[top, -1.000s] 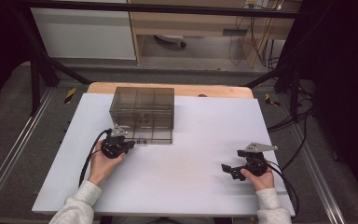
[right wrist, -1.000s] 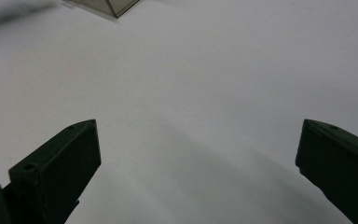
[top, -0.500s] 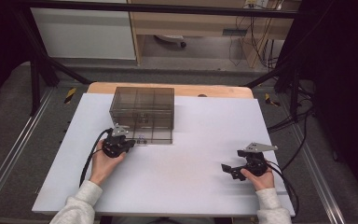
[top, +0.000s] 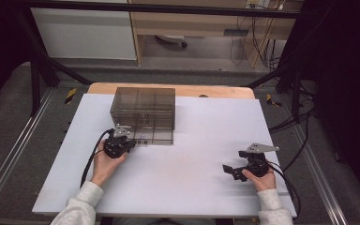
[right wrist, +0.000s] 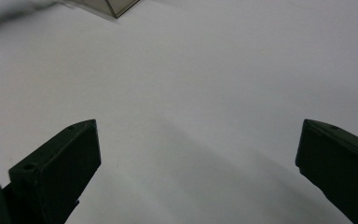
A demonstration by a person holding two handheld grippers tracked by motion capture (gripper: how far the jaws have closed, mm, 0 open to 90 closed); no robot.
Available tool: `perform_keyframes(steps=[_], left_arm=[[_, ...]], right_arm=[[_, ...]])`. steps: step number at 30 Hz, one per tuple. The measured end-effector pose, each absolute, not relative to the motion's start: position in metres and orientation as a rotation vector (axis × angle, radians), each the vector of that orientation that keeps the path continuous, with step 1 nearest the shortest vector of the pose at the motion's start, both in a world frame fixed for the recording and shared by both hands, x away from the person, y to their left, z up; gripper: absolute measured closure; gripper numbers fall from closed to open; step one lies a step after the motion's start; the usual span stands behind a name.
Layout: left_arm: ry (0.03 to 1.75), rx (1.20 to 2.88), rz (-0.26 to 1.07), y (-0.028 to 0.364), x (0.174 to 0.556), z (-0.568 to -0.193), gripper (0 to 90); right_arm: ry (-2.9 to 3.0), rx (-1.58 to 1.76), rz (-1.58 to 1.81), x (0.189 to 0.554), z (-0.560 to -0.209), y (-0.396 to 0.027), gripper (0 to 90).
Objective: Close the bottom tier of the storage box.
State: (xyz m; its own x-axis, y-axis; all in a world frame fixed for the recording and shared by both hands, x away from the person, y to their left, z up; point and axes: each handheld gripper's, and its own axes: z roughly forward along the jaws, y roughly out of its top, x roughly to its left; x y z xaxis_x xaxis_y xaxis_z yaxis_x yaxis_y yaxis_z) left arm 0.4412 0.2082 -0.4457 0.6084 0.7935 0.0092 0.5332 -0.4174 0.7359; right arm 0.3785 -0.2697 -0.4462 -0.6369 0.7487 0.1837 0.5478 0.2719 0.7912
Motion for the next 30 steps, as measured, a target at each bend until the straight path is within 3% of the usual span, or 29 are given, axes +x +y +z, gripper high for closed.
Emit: perform_keyframes(steps=[30], left_arm=[[1.026, 2.110, 0.497, 0.2083, 0.4473, -0.4449, 89.2]], right_arm=[[2.317, 1.208, 1.295, 0.3785, -0.4463, -0.2695, 0.5]])
